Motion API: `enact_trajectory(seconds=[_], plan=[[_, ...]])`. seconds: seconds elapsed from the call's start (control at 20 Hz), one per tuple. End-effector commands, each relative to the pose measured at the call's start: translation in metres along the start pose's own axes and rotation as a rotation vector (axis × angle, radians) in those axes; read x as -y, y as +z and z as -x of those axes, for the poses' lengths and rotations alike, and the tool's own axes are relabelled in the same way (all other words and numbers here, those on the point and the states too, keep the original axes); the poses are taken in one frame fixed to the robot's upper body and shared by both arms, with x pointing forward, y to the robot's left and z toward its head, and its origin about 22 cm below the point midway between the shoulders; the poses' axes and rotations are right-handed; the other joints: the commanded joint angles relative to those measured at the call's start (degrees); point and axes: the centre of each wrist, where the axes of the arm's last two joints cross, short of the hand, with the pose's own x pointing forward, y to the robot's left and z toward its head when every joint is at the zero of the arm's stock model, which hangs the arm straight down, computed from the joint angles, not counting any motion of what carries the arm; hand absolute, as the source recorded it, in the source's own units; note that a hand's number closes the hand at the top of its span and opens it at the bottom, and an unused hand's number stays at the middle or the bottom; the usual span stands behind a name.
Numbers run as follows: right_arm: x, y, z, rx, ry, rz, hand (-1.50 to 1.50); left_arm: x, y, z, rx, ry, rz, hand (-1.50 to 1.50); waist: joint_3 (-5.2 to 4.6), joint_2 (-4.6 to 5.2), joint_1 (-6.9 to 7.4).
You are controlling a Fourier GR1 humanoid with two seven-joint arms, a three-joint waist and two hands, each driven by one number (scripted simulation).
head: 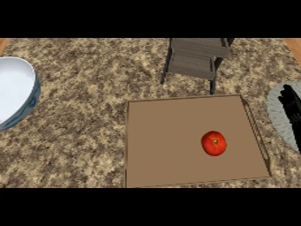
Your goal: Pick the tomato from the tray and place it in the tiered basket
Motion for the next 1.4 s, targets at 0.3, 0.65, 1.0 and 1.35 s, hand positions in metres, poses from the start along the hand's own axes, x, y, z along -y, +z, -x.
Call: enact_trajectory(seconds=[0.3, 0.65, 1.0, 1.35], plan=[[-0.024, -0.011, -0.052, 0.220, 0.306, -0.070, 1.50, 0.031, 0.064, 0.053, -0.456, 0.108, 0.271, 0.00, -1.13, 0.09, -2.89], [-0.131, 0.039, -0.068, 0.177, 0.002, 0.151, -1.50, 0.058, 0.063, 0.047, -0.527, 0.175, 0.391, 0.00, 0.33, 0.14, 0.50], [-0.077, 0.045, -0.088, 0.139, 0.563, 0.046, -1.50, 0.042, 0.068, 0.039, -0.523, 0.160, 0.390, 0.00, -0.06, -0.29, -0.01], [-0.082, 0.074, -0.120, -0.111, 0.885, -0.342, -1.50, 0.054, 0.077, 0.038, -0.536, 0.174, 0.393, 0.00, -0.18, -0.24, 0.56]])
